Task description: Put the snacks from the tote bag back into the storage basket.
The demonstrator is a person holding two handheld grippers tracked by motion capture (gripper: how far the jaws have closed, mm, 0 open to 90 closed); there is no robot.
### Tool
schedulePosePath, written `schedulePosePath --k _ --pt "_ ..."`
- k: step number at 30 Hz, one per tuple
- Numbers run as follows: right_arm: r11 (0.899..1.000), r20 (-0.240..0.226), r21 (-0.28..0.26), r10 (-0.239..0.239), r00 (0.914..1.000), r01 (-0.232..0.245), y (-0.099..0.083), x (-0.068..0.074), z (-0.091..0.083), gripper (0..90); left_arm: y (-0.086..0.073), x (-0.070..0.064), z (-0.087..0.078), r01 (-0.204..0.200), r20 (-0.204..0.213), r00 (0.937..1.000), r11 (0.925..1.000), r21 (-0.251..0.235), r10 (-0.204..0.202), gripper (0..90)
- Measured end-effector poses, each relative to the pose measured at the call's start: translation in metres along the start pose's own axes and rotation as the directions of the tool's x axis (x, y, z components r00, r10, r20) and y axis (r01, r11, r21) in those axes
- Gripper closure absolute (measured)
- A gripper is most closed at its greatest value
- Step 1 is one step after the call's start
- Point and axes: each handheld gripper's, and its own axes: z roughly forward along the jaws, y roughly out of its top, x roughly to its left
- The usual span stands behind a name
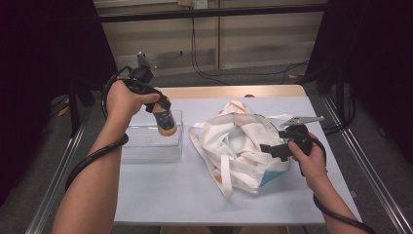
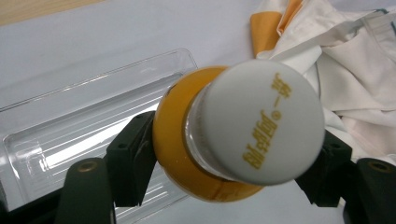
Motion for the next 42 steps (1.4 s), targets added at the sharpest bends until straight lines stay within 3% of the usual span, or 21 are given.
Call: schedulePosePath --k 13,16,29,42 --pt "1.000 0.000 0.001 0.001 1.0000 -0.001 0.001 0.000 -0.001 2.3 -0.007 0.002 0.011 0.002 -0.003 1.0000 1.0000 0.008 -0.002 30.3" --pt "1.000 0.000 0.001 0.000 1.0000 0.000 0.001 0.001 -0.001 2.3 -0.008 0.003 0.012 -0.020 -0.004 0.9998 0.9994 0.026 0.020 30.4" --pt "1.000 0.000 -0.010 0.003 1.0000 -0.003 0.002 0.000 -0.003 2.3 -0.016 0.002 0.024 -0.008 0.003 1.0000 0.9993 0.038 0.008 30.3" --pt "1.000 0.000 -0.009 0.003 1.0000 -0.003 0.002 0.000 -0.003 2.3 -0.022 0.000 0.028 -0.035 0.010 0.9994 0.9975 0.062 0.034 30.3"
